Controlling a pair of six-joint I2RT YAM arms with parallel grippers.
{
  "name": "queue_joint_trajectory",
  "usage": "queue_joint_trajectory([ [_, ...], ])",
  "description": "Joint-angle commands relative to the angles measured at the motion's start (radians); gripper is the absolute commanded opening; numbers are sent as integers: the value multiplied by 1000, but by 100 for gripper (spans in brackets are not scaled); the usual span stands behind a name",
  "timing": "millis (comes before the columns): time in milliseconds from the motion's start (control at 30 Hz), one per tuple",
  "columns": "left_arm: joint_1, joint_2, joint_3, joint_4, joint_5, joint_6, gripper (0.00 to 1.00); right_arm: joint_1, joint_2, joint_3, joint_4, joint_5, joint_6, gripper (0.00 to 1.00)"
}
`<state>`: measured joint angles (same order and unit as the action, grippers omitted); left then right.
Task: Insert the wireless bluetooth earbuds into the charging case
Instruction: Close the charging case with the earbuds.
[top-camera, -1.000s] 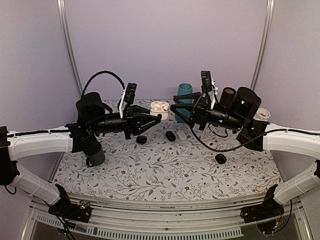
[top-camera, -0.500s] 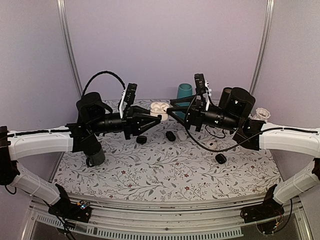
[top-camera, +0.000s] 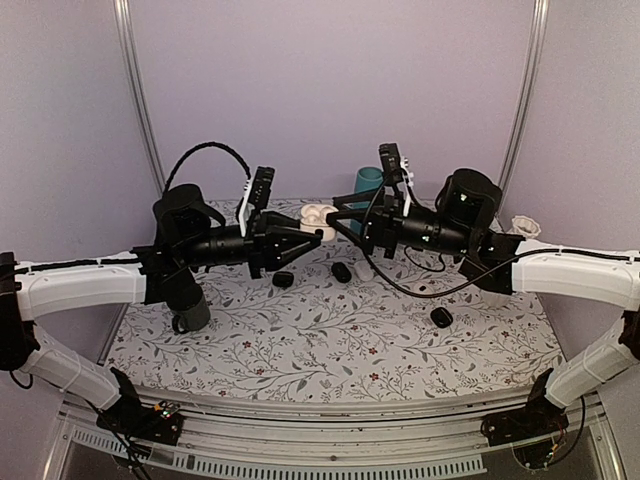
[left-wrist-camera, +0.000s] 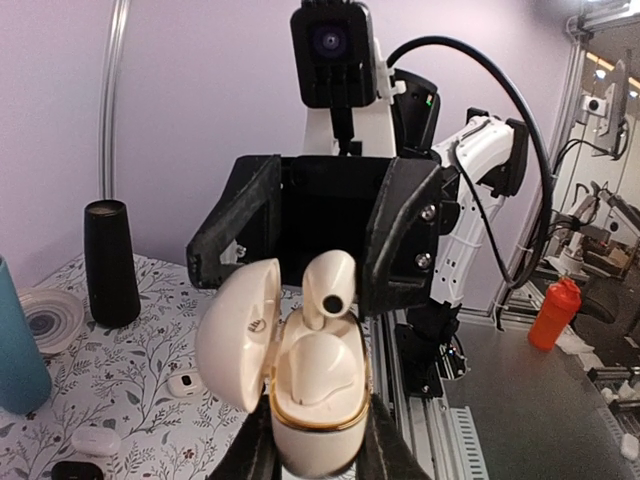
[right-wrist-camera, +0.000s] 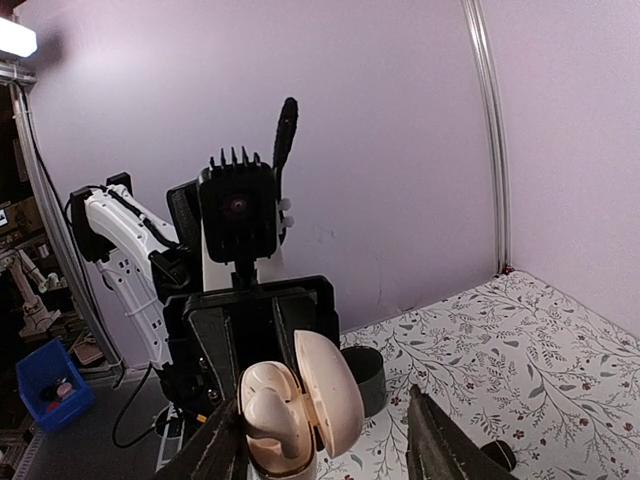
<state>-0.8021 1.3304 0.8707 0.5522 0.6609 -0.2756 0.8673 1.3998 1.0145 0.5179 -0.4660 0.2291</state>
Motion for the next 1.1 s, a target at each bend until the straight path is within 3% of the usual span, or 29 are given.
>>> queue_joint_trajectory([
  [0, 3, -8, 32, -18, -28, 42, 0, -6, 19, 44, -34, -20, 19, 54],
  [433, 1, -34, 13, -26, -103, 61, 0, -19, -7, 65, -39, -71, 46, 56],
  [767, 1, -40, 10, -27, -86, 64, 0, -68, 63, 108, -14, -350, 146, 59],
  [1067, 0, -44, 7, -33, -99, 65, 0, -69, 129, 167, -18, -481, 203, 59],
])
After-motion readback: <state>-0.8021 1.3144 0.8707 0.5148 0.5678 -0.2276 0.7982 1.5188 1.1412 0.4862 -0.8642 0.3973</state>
